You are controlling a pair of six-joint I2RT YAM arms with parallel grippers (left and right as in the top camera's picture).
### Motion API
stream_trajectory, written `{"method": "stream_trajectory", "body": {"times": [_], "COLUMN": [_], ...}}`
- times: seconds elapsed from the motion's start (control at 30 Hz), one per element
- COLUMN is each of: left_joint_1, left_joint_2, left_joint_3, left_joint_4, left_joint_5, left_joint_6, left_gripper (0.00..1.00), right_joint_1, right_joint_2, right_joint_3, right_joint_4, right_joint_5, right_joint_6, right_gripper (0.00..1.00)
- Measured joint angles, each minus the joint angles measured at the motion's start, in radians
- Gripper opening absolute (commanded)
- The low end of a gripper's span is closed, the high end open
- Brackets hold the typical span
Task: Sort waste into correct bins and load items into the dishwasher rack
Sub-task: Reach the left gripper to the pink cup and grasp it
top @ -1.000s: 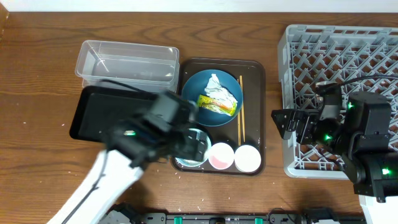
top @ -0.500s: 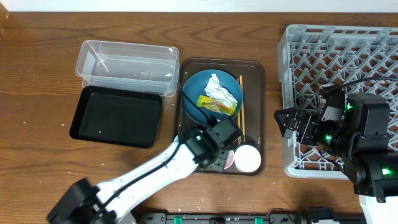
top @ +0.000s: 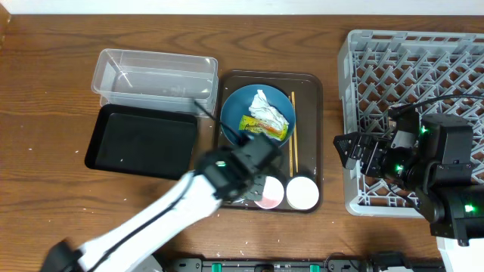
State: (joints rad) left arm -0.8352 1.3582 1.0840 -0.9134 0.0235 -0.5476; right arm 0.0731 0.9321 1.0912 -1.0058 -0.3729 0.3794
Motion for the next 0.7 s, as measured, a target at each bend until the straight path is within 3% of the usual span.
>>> {"method": "stream_trajectory", "body": {"times": [0.17,0.23,0.3,0.5,0.7], "left_joint_1": [0.148,0.210,0.247,0.175,0.065], "left_joint_2": [-0.199,-0.248,-0.277,-0.205,0.035], "left_joint_3": [0.039,0.042,0.043,0.003,-0.062], "left_joint_4": [0.023,0.025,0.011,0.002,0.085], "left_joint_5": [0.094,0.141,0.183,0.210,0.180], "left_joint_6": [0.006,0.026,0.047,0.084,0.083], "left_gripper": [0.07,0.41,0.49,0.56,0.55], "right_joint_1": [0.000,0.000,0.000,0.000,0.000], "right_joint_2": [0.000,0.000,0.000,0.000,0.000], "right_joint_3": [0.000,0.000,0.000,0.000,0.000], "right_joint_4": [0.001,0.001,0.001,0.000,0.000], "right_joint_5": [0.000,0.000,0.000,0.000,0.000], "right_joint_6": [-0.001,-0.001,-0.001,-0.001,-0.001], "right_gripper": [0.99,0.99,0.99,0.99,0.99]}}
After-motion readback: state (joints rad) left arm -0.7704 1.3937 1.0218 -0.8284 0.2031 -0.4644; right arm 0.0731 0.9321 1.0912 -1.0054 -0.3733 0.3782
